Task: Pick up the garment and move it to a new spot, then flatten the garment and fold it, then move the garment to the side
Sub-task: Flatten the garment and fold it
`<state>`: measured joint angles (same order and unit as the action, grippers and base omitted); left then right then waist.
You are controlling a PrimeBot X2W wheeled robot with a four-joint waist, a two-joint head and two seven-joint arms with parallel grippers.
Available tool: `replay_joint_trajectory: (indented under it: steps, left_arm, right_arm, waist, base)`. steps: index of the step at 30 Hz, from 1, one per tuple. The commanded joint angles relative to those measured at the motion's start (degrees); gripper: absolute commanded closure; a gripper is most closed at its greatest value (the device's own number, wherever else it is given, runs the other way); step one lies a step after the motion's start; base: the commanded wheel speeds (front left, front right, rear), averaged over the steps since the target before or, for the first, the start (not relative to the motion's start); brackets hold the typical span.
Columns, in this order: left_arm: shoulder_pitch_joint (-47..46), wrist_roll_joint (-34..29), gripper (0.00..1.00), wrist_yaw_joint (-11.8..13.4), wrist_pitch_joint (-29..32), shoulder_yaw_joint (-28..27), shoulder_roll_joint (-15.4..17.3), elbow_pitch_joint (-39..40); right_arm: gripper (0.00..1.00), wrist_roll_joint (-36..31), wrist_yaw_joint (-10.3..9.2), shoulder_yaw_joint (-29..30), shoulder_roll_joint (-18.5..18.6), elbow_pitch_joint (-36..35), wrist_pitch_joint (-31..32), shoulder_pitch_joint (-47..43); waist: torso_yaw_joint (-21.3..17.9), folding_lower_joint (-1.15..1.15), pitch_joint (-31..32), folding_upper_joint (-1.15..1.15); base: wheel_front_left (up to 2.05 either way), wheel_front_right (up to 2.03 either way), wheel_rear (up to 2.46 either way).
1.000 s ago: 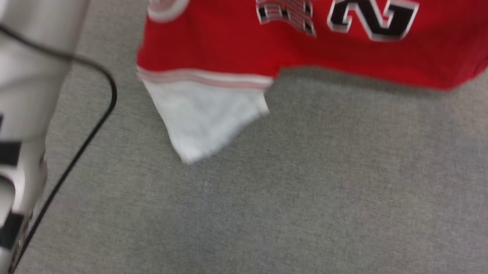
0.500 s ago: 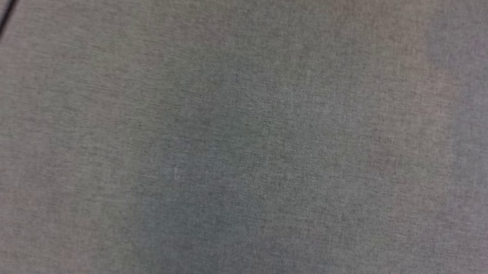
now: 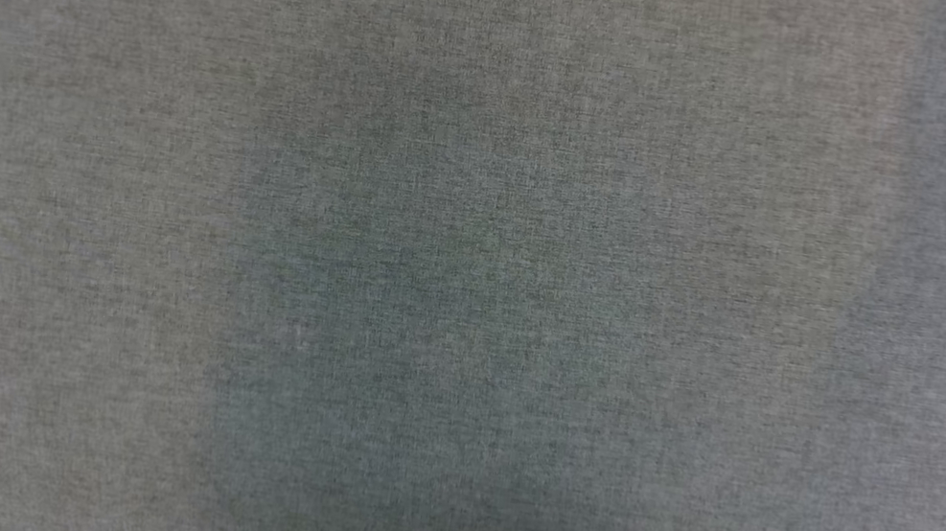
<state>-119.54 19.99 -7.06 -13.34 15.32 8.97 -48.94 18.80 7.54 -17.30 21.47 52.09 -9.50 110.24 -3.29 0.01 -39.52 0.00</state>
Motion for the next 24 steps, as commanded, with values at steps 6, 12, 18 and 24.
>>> replay_joint_trajectory:
  steps: [6,12,18,24]
  left_arm:
    - [7.53,0.91,1.0,-0.29,-1.12,0.68,1.66,-1.18]
    - [16.09,2.6,1.0,-0.38,-1.52,0.94,3.52,-0.56]
    - [26.79,4.4,1.0,-0.41,-1.63,0.95,5.27,3.1]
    - [43.63,6.33,1.0,-0.42,-1.64,0.22,6.22,10.82]
  right_arm:
    - [1.0,2.25,-0.05,-4.7,-1.28,4.4,-3.21,-4.06]
    - [1.0,5.26,-0.05,-7.41,-1.97,6.64,-4.88,-9.43]
    - [1.0,8.47,-0.05,-8.28,-3.5,6.46,-5.44,-16.91]
    - [1.0,10.89,-0.05,-9.24,-2.1,0.67,-5.49,-30.88]
  waist:
    - [0.53,-0.01,-2.63,0.0]
    - [0.84,-0.01,-1.95,0.0]
    - [0.87,-0.01,0.67,0.0]
    - [2.35,-0.01,6.56,0.0]
  base:
    - [0.0,0.0,0.0]
    - [0.0,0.0,0.0]
    - [0.0,0.0,0.0]
    - [0.0,0.0,0.0]
